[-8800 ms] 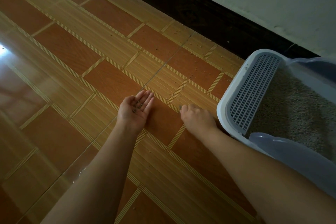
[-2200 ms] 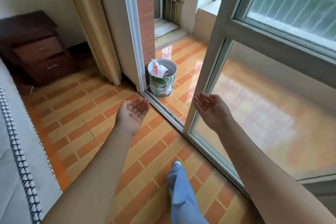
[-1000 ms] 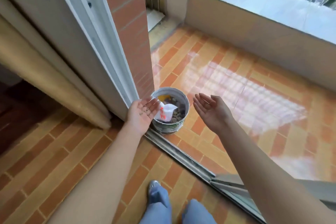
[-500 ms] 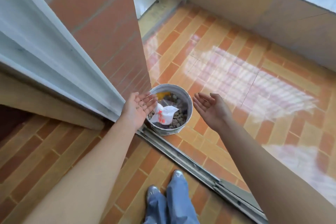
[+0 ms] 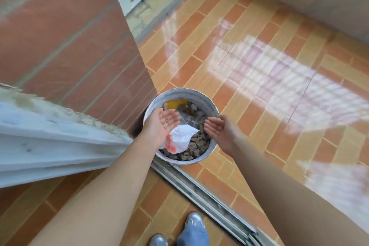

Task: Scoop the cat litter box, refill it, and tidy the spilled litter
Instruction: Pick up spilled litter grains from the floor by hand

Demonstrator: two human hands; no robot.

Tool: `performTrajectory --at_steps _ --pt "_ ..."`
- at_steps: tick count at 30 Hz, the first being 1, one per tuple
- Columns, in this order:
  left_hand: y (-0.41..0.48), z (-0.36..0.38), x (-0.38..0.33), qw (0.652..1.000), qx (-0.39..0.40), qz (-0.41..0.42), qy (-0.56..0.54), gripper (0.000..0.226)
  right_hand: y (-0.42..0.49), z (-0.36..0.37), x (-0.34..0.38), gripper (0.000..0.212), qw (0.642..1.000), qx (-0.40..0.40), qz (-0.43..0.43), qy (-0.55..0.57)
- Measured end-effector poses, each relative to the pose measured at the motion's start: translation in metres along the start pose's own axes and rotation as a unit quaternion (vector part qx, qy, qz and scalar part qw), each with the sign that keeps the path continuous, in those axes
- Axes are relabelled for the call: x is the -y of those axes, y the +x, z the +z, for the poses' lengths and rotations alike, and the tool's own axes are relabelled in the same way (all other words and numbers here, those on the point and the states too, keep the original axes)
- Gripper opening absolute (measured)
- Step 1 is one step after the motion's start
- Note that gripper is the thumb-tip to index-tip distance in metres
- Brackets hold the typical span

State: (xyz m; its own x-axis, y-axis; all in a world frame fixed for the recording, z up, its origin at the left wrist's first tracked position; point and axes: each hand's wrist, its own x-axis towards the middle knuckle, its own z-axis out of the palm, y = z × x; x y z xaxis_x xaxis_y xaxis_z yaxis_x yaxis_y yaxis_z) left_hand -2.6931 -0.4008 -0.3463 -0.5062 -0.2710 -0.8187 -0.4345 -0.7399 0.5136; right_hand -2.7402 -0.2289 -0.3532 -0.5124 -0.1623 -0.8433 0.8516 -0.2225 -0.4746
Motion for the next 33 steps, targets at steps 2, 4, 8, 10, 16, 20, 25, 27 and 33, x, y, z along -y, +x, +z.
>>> performTrajectory --at_steps 2,4,8,10,16,20,25,27,33 --pt "0.029 0.004 0.006 0.999 -0.016 0.005 0.033 0.034 0.027 -0.003 -0.006 0.032 1.000 -0.009 -0.001 -0.022" --pt "0.055 0.006 0.010 0.998 -0.026 0.008 0.062 0.032 0.050 -0.005 -0.010 0.041 0.999 -0.013 0.001 -0.051" --pt "0.083 0.006 0.016 0.993 -0.032 -0.001 0.118 0.040 0.076 -0.008 -0.015 0.043 0.997 -0.026 0.004 -0.077" --pt "0.090 0.008 0.019 0.990 -0.031 -0.010 0.138 0.045 0.086 -0.009 -0.017 0.038 0.995 -0.035 0.006 -0.089" --pt "0.095 0.010 0.022 0.974 -0.015 0.001 0.226 0.045 0.093 -0.007 -0.016 0.045 0.980 -0.005 0.008 -0.201" --pt "0.085 0.012 0.016 0.960 -0.014 -0.014 0.278 0.038 0.090 -0.002 -0.013 0.043 0.957 -0.025 0.004 -0.288" --pt "0.081 0.014 0.015 0.935 -0.052 0.081 0.342 0.031 0.079 -0.004 -0.011 0.040 0.918 -0.010 -0.073 -0.391" --pt "0.081 0.008 0.017 0.900 -0.032 0.163 0.402 0.032 0.075 -0.005 -0.011 0.039 0.899 -0.008 -0.104 -0.426" --pt "0.067 -0.014 0.009 0.675 -0.046 0.252 0.692 0.019 0.061 -0.010 -0.010 0.034 0.794 -0.014 -0.188 -0.578"
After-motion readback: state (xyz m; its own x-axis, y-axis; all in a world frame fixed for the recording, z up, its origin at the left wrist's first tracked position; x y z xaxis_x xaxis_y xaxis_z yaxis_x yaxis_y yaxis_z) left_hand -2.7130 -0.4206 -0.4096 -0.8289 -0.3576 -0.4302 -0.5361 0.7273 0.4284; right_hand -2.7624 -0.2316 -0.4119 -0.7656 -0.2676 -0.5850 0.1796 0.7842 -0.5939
